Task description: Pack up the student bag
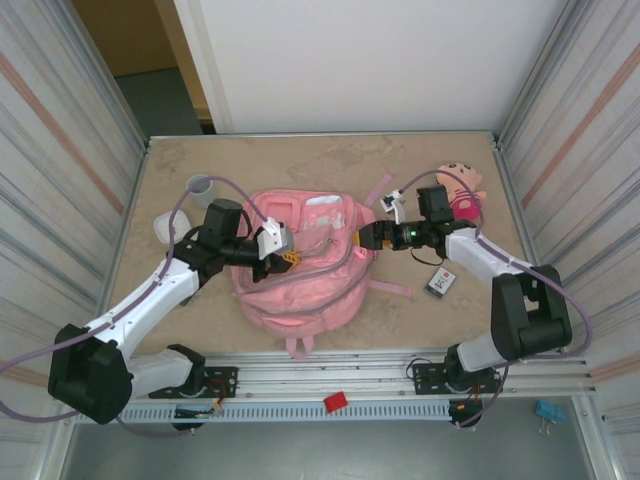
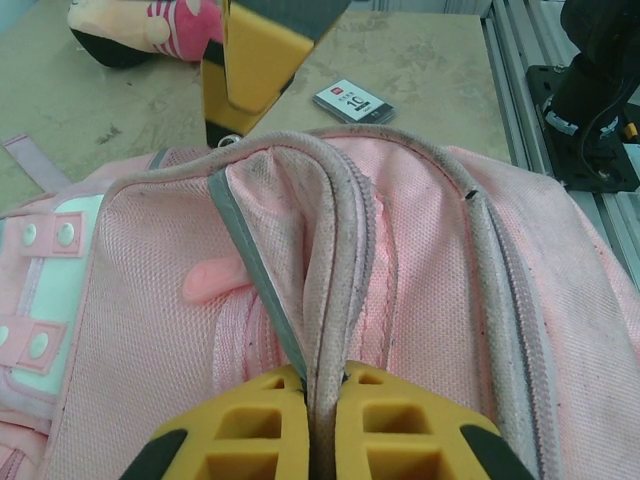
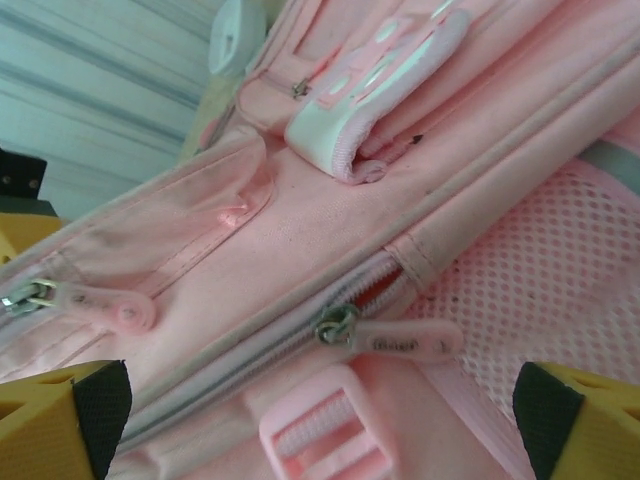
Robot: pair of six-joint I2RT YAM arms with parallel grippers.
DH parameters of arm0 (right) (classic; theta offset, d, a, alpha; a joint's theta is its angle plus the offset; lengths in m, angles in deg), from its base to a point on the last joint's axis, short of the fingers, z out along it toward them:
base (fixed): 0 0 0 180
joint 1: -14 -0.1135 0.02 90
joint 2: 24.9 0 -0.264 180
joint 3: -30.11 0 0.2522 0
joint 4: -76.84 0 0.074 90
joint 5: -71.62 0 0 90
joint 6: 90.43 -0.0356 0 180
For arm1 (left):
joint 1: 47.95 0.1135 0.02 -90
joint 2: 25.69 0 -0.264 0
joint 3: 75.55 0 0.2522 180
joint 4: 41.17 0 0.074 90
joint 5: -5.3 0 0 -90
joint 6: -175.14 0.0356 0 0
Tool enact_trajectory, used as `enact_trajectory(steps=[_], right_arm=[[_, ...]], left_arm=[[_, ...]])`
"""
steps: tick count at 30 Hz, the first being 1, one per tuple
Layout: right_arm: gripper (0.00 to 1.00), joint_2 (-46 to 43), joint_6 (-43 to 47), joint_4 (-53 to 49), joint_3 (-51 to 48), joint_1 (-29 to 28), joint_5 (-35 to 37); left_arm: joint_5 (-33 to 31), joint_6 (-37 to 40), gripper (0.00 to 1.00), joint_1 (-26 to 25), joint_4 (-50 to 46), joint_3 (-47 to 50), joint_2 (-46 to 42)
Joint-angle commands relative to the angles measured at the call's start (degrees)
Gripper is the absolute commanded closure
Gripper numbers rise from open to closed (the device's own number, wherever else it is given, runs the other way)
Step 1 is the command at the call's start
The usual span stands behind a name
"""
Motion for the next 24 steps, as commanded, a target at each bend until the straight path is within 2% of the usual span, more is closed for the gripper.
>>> enact_trajectory(steps=[1,4,10,16,21,24], right_arm=[[0.01,2.5,2.0,4.9,3.6,-0.7,-5.1],[0.02,5.8,3.5,2.9,5.4,-0.8,-7.1],[0.14,10.6,6.3,-2.5,7.6,-1.7,-12.5],[0.49,9.9,9.8,-8.2,8.6,-2.8,-11.6],[0.66,7.7,9.9,-10.8,8.9,-2.8,-10.6],[0.70,6.4,9.5,-12.0,9.1,-2.6,-8.9]], left_arm=[[5.3,-0.2,0.97,0.6,6.0,-1.9,-0.5],[5.3,0.0,0.98,0.8,6.2,-2.0,-0.5],[5.4,-0.3,0.98,0.9,6.4,-1.7,-0.5],[5.1,-0.4,0.97,1.1,6.7,-1.6,-0.6],[5.1,-0.7,0.97,1.3,7.4,-1.3,-0.6],[5.0,-0.8,0.97,1.3,7.6,-1.3,-0.4]])
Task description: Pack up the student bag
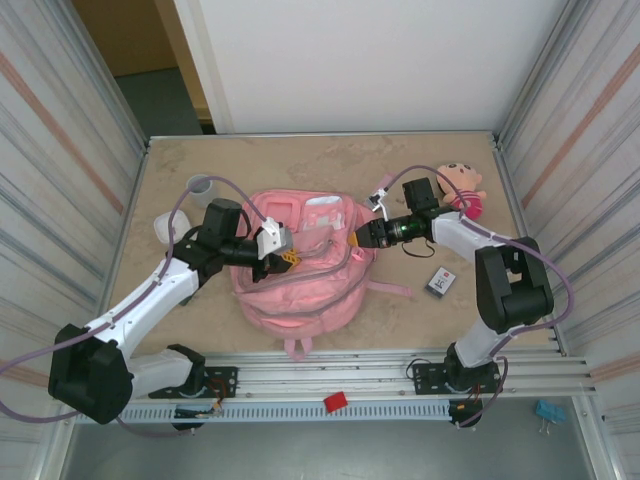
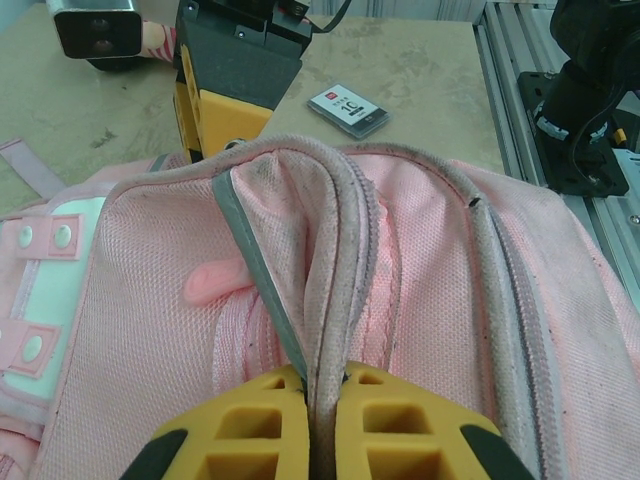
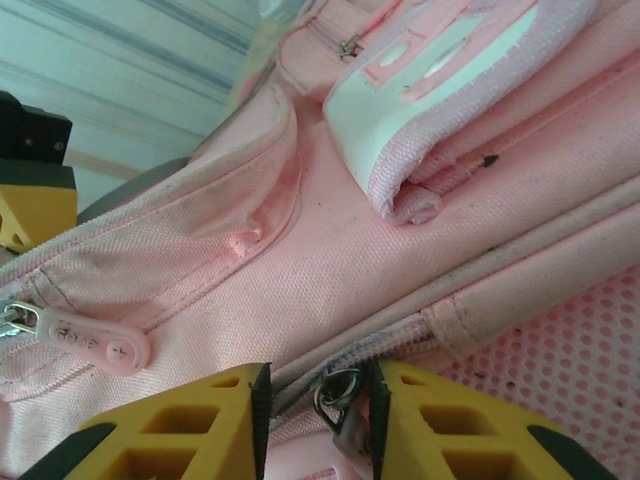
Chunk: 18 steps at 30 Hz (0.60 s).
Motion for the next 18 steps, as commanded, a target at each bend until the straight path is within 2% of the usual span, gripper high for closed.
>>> enact_trajectory(steps=[1,5,9,14,18], right_arm=[[0.70,-3.2,1.6,-5.1,1.6,-1.0,-2.3],[0.64,-2.4,3.5,-7.8,2.5,-1.3,-0.6],[0.65,0.2,4.3,-8.6,3.4,-1.2,1.7],[0.85,1.6,2.6,-10.0,5.8,-0.9,3.9],[0.92,1.5,0.1,-15.0,8.9,-0.9,6.9]], left_arm=[[3.6,-0.7,0.97,0.8,7.6,-1.3,-0.5],[3.8,-0.7,0.97,0.8,7.8,-1.3,-0.6],[3.8,-0.7,0.97,0.8,7.9,-1.2,-0.9],[3.0,-0.6,0.97,0.8,7.7,-0.9,-1.2],[1.8,0.3,0.97,0.8,7.8,-0.7,-0.9]])
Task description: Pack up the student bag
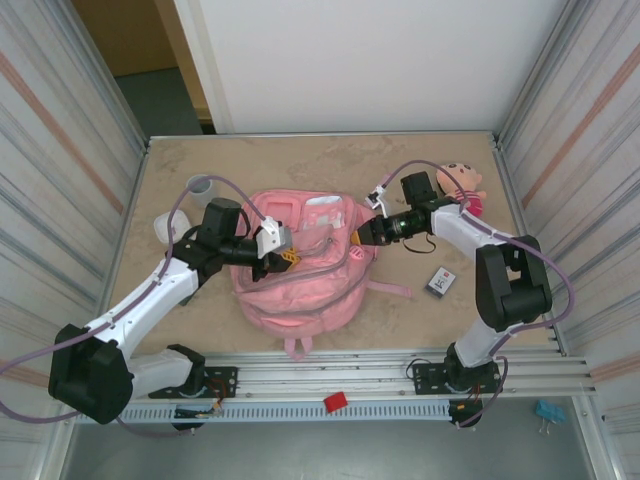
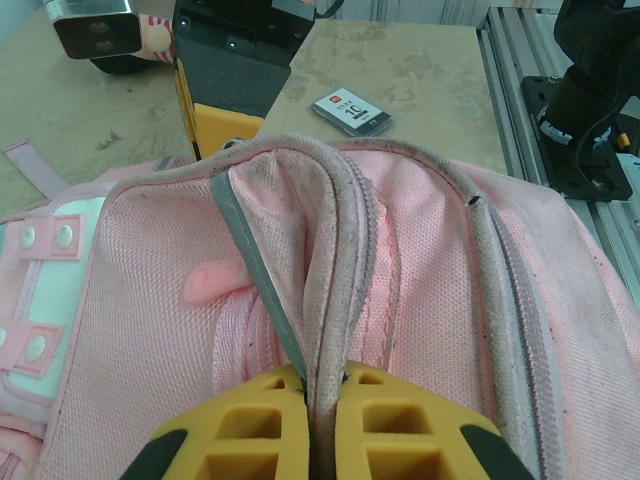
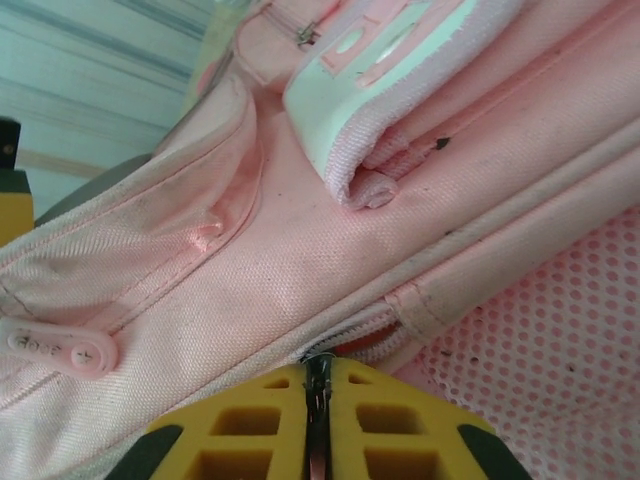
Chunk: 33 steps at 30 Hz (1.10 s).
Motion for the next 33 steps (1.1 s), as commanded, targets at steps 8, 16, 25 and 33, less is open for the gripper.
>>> enact_trajectory(steps=[8,16,25,33], right_arm=[[1.00,2.6,-4.4,-17.9,9.7,-3.2,6.9],[1.00,3.2,-1.5,-23.3,14.9,-4.8,15.0],[1.00,4.4,-2.3,-30.0,19.0,-5.1,13.5],[0.94,0.5,-5.8,-21.9,10.0,-5.1,4.9]], left_arm=[[0.6,2.5,0.97,0.6,7.1,0.0,-0.8],[-2.1,5.7,0.97,-0.6,4.1,-0.4,-0.7],[-5.6,7.4,0.97,-1.6,1.7,-0.8,-0.3],[-4.7,4.9,0.97,-1.8,4.3,-0.2,-0.3]])
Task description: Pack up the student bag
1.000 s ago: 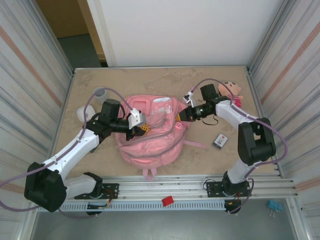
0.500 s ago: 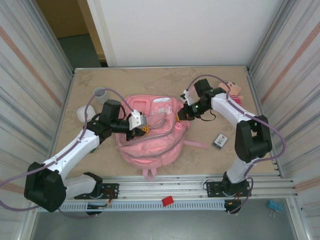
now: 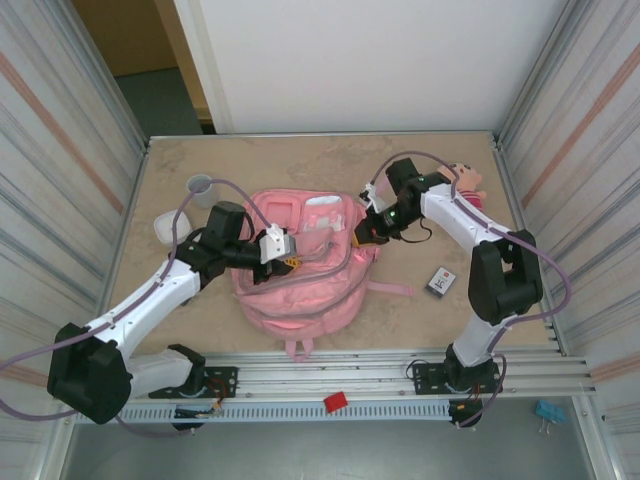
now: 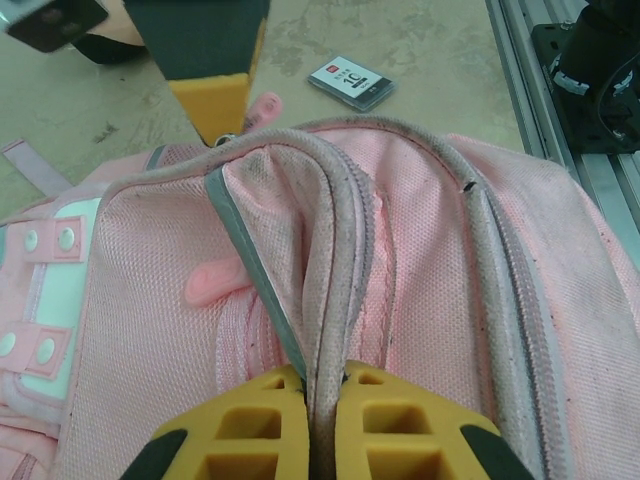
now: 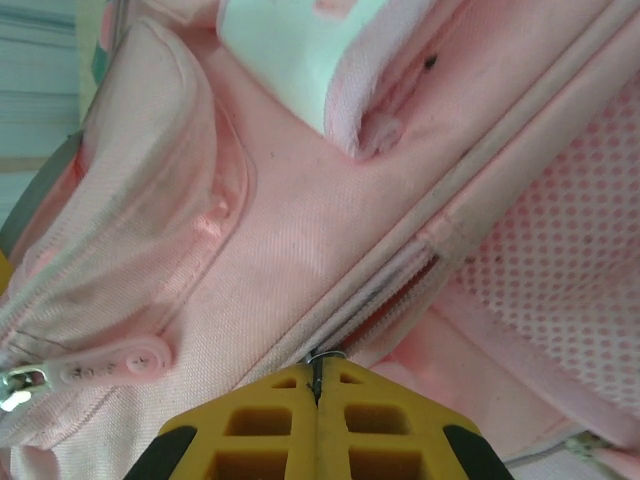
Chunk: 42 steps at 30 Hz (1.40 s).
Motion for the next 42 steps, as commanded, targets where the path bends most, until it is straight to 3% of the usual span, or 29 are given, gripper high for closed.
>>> enact_trajectory(steps=[1,10,18,29,33,42], right_arm=[[0.93,-3.1,-3.3,4.3,-4.6,-0.6,-8.0],[0.77,-4.4,-6.0,12.7,-11.1,-0.2,-11.4],[0.75,-6.8,-6.0,13.0,-14.0,0.8,-8.9],[0.86,-9.0,-7.3,16.3,-17.7,0.9,-11.0],[0.95,-10.2,-8.9,18.6,-19.2,1.1,-11.0],[1.00,-20.9,-13.6,20.2,-20.6,-0.5,-10.7]], left_arm=[[-0.4,-0.5,0.97,0.3,6.0,-0.5,-0.4],[0.7,-1.4,0.97,0.5,7.6,0.3,-2.3],[0.8,-1.8,0.97,0.5,8.2,0.5,-2.5],[-0.1,-3.1,0.97,0.5,9.9,1.1,-3.1],[-0.7,-3.2,0.97,0.5,9.9,1.1,-3.1],[-11.1,-3.8,0.97,-1.4,8.7,0.1,-1.6]])
